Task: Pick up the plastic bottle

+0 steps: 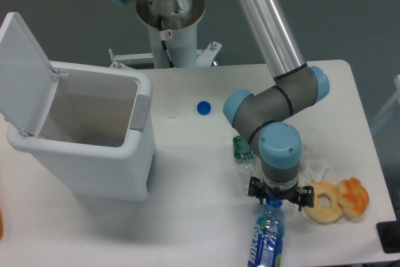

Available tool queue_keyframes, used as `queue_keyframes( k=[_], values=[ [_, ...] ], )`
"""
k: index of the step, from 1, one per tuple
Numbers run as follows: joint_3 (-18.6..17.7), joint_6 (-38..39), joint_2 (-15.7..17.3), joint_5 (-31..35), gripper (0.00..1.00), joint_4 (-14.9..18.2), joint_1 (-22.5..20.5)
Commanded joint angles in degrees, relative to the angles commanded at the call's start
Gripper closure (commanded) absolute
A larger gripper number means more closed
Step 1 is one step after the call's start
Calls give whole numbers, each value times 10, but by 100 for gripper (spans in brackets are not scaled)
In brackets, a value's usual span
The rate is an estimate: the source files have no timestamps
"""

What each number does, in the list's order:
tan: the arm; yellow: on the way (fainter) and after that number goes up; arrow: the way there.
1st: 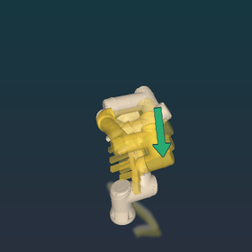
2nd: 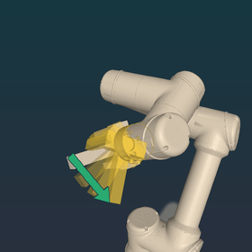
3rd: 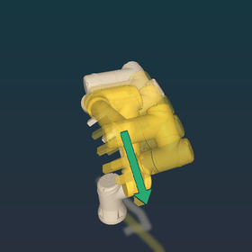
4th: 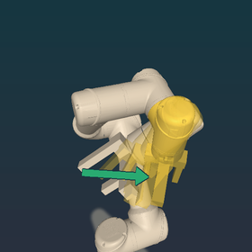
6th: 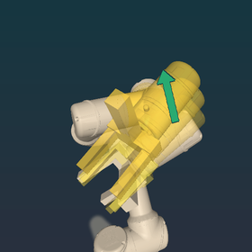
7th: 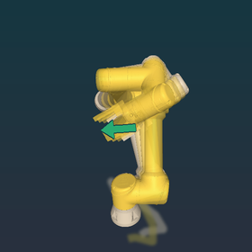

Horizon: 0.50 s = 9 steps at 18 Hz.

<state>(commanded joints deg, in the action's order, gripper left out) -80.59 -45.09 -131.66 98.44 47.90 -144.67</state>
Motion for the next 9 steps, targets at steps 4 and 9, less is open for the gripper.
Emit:
queue_keyframes(
  k=[4, 9],
  values=[
    [1, 0, -1, 0, 11, -1, 1],
    [3, -3, -3, 0, 41, -2, 1]
  ],
)
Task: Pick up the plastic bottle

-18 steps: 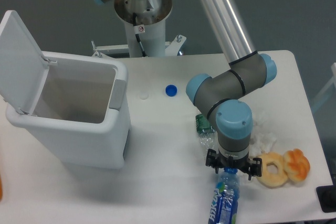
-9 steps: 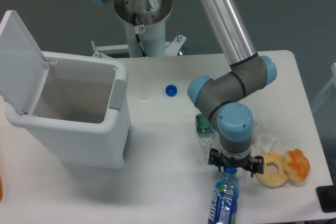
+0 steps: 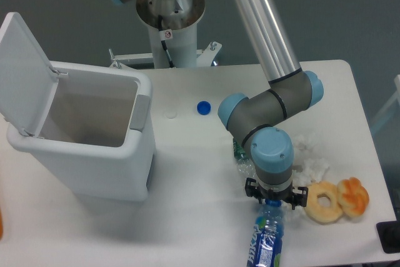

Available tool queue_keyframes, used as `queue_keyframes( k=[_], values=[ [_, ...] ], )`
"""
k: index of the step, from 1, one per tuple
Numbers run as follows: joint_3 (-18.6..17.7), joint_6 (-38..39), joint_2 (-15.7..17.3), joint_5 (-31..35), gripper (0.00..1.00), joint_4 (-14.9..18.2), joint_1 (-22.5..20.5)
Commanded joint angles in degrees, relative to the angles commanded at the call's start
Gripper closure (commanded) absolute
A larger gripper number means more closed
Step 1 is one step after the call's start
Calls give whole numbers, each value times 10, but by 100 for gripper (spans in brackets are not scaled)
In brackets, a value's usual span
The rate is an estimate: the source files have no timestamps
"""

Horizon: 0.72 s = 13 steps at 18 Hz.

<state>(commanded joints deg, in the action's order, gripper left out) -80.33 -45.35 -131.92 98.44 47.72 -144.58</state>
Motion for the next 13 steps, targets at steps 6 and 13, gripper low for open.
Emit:
queue_keyframes(
  k=[6, 13],
  values=[
    [2, -4, 1, 1, 88, -2, 0],
    [7, -45, 19, -4, 89, -2, -4]
  ],
)
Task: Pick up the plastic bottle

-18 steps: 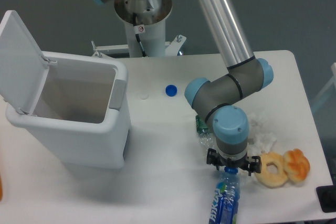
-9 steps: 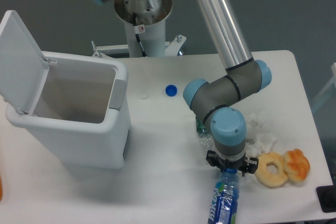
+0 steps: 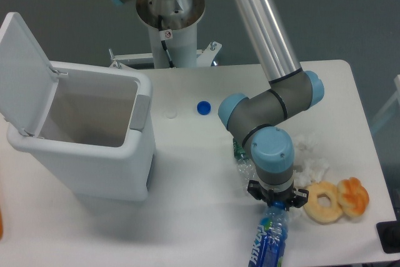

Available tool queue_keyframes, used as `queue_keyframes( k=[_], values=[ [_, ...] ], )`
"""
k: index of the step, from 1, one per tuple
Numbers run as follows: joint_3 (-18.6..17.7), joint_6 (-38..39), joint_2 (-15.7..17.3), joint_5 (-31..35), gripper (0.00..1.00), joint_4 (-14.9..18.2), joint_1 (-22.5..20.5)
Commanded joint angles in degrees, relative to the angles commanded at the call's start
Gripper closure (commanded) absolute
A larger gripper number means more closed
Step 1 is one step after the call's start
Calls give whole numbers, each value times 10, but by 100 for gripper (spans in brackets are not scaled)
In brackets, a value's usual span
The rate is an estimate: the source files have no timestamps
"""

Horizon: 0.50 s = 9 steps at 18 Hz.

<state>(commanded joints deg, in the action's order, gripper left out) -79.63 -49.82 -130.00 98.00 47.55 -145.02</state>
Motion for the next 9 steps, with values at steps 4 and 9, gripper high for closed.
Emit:
queue_keyframes(
  k=[4, 9],
  values=[
    [12, -36, 15, -21, 97, 2, -16],
    [59, -96, 25, -33, 97, 30, -33]
  ],
)
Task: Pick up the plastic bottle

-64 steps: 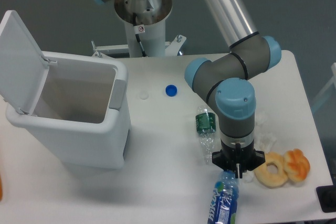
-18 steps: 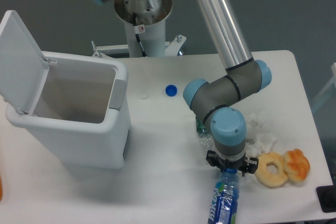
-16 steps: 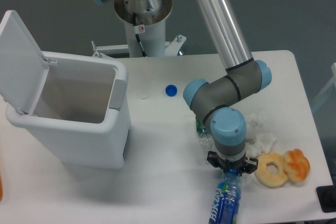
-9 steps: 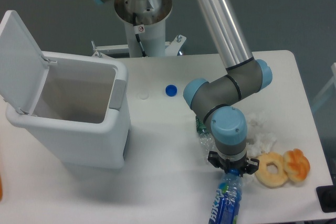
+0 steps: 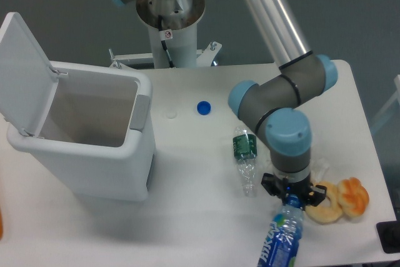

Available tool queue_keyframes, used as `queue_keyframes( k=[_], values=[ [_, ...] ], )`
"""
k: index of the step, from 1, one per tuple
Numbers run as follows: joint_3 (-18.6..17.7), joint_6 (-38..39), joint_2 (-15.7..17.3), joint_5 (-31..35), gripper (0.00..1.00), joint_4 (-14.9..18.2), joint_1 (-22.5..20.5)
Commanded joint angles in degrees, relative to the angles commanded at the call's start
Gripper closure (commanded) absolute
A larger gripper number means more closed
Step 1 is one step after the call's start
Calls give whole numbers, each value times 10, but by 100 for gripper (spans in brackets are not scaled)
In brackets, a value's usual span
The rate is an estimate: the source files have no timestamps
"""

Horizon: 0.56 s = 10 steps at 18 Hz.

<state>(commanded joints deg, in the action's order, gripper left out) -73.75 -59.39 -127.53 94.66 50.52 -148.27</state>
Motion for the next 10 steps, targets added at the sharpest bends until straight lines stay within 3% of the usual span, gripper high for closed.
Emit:
queue_keyframes(
  k=[7, 10],
  values=[
    [47, -133, 42, -2, 97, 161, -35],
    [47, -146, 54, -2, 97, 187, -40]
  ],
)
